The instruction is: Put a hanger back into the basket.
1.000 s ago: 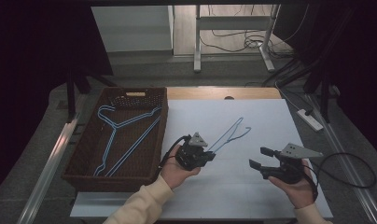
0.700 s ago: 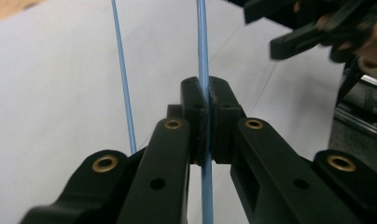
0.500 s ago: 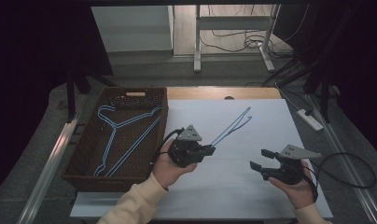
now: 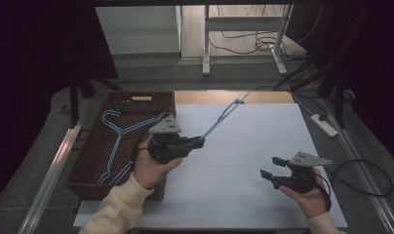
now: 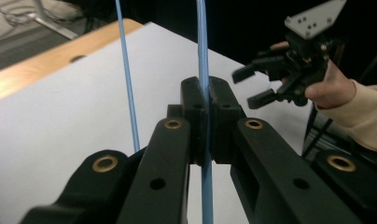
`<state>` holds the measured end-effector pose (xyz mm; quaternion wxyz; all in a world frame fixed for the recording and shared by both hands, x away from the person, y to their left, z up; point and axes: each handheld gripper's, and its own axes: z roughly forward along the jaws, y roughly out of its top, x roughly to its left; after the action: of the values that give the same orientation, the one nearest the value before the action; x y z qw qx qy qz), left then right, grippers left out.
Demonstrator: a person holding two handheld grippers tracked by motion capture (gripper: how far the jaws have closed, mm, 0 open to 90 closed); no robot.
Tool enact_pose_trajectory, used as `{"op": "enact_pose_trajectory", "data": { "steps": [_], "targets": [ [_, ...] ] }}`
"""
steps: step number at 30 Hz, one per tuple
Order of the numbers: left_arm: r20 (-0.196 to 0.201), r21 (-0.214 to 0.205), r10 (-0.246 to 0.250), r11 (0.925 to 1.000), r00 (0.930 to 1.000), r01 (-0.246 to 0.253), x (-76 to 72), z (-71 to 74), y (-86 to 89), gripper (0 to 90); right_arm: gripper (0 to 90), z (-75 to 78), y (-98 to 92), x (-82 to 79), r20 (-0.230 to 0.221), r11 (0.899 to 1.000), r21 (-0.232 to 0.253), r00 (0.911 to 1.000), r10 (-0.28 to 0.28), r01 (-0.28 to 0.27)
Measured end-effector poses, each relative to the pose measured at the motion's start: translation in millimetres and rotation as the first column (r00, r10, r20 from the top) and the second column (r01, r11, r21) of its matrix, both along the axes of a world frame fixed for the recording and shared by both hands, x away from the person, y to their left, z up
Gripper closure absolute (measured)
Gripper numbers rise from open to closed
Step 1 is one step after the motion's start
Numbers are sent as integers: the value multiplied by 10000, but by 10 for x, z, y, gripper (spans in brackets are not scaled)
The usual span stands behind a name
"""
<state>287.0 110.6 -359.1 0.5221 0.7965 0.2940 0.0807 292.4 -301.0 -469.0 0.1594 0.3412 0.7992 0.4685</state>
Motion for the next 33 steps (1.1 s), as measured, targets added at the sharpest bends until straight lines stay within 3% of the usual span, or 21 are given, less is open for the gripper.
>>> {"op": "enact_pose_trajectory", "data": {
  "steps": [2, 3, 4, 5, 7, 8, 9, 10, 13, 19, 24, 33],
  "targets": [
    [26, -206, 332, 9992, 9994, -332, 9, 29, 223, 865, 303, -9, -3, 2, -81, 10000, -40, 10000, -38, 37],
    [26, -206, 332, 9992, 9994, -332, 9, 29, 223, 865, 303, -9, -3, 2, -81, 10000, -40, 10000, -38, 37],
    [5, -290, 606, 9977, 9982, -605, 10, 38, 370, 865, 302, -17, -5, 5, -102, 10000, -56, 9999, -32, 32],
    [5, -290, 606, 9977, 9982, -605, 10, 38, 370, 865, 302, -17, -5, 5, -102, 10000, -56, 9999, -32, 32],
    [52, -380, 906, 9952, 9959, -903, 15, 41, 587, 865, 301, -32, -11, 14, -143, 9999, -101, 9999, -71, 70],
    [52, -380, 906, 9952, 9959, -903, 15, 41, 587, 865, 301, -37, -10, 16, -147, 9999, -95, 9998, -104, 103],
    [153, -381, 1140, 9928, 9934, -1133, 11, 40, 715, 865, 301, -39, -11, 18, -178, 9999, -124, 9998, -95, 93],
    [153, -381, 1140, 9928, 9934, -1133, 11, 40, 715, 865, 301, -39, -11, 18, -178, 9999, -124, 9998, -95, 93],
    [47, -368, 1469, 9885, 9891, -1466, 25, 4, 947, 865, 301, -37, -11, 11, -189, 9998, -128, 9997, -155, 153],
    [-301, -495, 1779, 9826, 9836, -1792, 85, -142, 1249, 865, 301, -46, -6, 14, -236, 9996, -216, 9995, -212, 206],
    [-566, -474, 1810, 9818, 9819, -1837, 135, -251, 1421, 866, 301, -49, 4, 14, -231, 9993, -307, 9995, -198, 190],
    [-936, -229, 2301, 9722, 9687, -2331, 188, -425, 1736, 865, 301, -57, 20, 12, -255, 9988, -440, 9995, -210, 199]
  ]
}}
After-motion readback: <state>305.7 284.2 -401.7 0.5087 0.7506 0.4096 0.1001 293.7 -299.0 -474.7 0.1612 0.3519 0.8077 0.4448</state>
